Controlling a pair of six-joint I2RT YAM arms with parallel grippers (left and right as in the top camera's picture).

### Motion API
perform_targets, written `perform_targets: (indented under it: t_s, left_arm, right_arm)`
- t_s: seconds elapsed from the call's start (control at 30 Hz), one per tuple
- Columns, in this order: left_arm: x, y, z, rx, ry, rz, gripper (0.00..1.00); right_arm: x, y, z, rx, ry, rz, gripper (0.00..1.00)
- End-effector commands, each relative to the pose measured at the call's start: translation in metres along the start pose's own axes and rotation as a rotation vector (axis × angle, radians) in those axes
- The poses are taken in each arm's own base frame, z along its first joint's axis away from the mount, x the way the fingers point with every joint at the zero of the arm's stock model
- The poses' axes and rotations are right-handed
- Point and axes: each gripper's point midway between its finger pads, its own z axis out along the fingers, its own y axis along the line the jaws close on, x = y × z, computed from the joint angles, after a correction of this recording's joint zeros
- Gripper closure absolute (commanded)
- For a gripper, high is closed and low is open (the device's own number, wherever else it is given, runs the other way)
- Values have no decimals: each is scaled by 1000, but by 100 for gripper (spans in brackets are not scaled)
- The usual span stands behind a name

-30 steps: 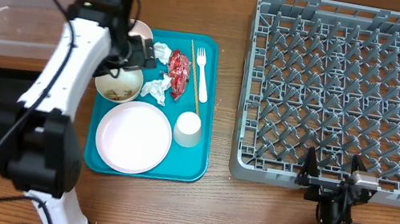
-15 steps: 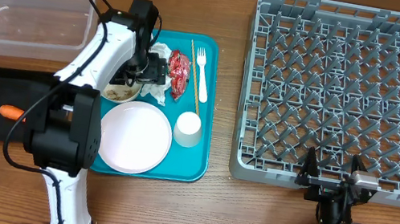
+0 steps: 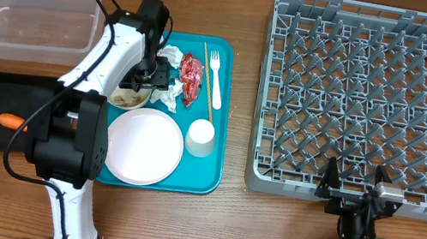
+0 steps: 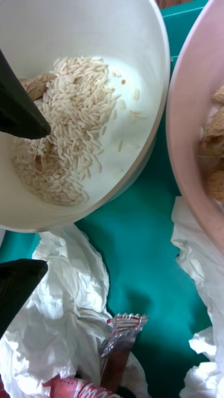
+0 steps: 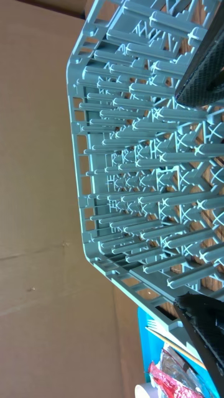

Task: Sort waste into correct bins and load items into the dishwasher rack
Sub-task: 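Move the left gripper to the white bowl of rice and grasp its rim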

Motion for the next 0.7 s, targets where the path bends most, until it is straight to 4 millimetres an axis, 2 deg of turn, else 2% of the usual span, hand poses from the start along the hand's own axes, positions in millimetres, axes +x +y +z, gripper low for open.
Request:
perform_targets:
  t_s: [0.0,0.1,0.67]
  left_arm:
    - [-3,2,3,-15,-2,0,36]
    - [-1,0,2,-8,8,-4,41]
    - [9,1,7,-7,44,-1,43]
  right_arm:
    - [1,-1,0,7,-5,4,0]
    - [1,-1,0,7,-6,4,0]
    - [1,-1,0,7,-5,4,0]
